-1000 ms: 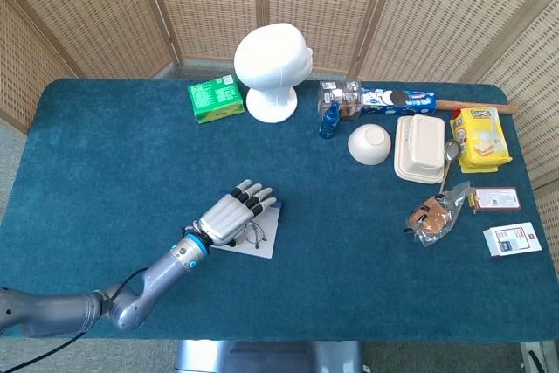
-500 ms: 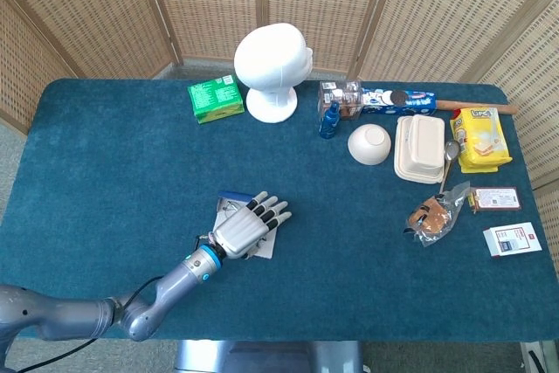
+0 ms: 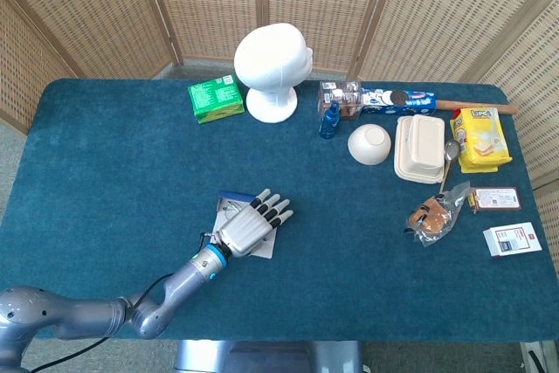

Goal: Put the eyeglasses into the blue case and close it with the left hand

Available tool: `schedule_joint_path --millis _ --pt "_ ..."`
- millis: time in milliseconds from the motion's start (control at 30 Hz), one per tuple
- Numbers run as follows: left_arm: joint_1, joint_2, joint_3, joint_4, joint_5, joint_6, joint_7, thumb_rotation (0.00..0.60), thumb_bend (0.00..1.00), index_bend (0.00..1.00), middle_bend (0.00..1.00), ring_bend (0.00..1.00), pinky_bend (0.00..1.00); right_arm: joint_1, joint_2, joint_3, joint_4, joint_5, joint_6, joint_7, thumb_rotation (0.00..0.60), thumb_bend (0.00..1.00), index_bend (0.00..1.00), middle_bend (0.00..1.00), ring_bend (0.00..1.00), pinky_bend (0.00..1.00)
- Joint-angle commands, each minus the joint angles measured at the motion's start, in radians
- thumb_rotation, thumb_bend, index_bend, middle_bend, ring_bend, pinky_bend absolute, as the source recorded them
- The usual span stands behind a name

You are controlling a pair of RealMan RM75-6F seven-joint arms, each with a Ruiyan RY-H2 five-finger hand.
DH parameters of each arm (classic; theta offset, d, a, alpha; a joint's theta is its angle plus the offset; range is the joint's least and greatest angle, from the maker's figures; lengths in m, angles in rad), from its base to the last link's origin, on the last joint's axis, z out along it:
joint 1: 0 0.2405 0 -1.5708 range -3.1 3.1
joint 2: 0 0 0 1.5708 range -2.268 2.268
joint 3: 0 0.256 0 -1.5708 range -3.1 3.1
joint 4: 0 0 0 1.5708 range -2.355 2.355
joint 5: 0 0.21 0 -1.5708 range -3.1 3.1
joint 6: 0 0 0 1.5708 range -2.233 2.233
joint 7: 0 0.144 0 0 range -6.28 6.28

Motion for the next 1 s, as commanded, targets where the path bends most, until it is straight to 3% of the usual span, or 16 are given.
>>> schedule_joint_path --millis 33,733,1000 --pt "-0.002 -0.009 -0.006 0.012 -0.01 -0.006 -0.002 0.567 0.24 0.0 0.0 0.0 0.0 -0.001 -0.001 0.0 0.002 0.001 -0.002 0.002 0.539 0.19 0.0 0.1 0.0 0.18" --pt "-0.013 -0.063 -0.063 0.118 -0.052 0.007 -0.01 0.568 0.24 0.0 0.0 0.0 0.0 -0.012 -0.001 0.003 0.01 0.007 0.0 0.015 0.536 0.19 0.0 0.1 0.0 0.18" --pt "-0.019 -0.092 -0.1 0.164 -0.047 0.023 -0.067 0.567 0.24 0.0 0.0 0.0 0.0 -0.017 0.003 0.003 0.001 0.004 0.007 0.009 0.538 0.18 0.0 0.1 0.0 0.18"
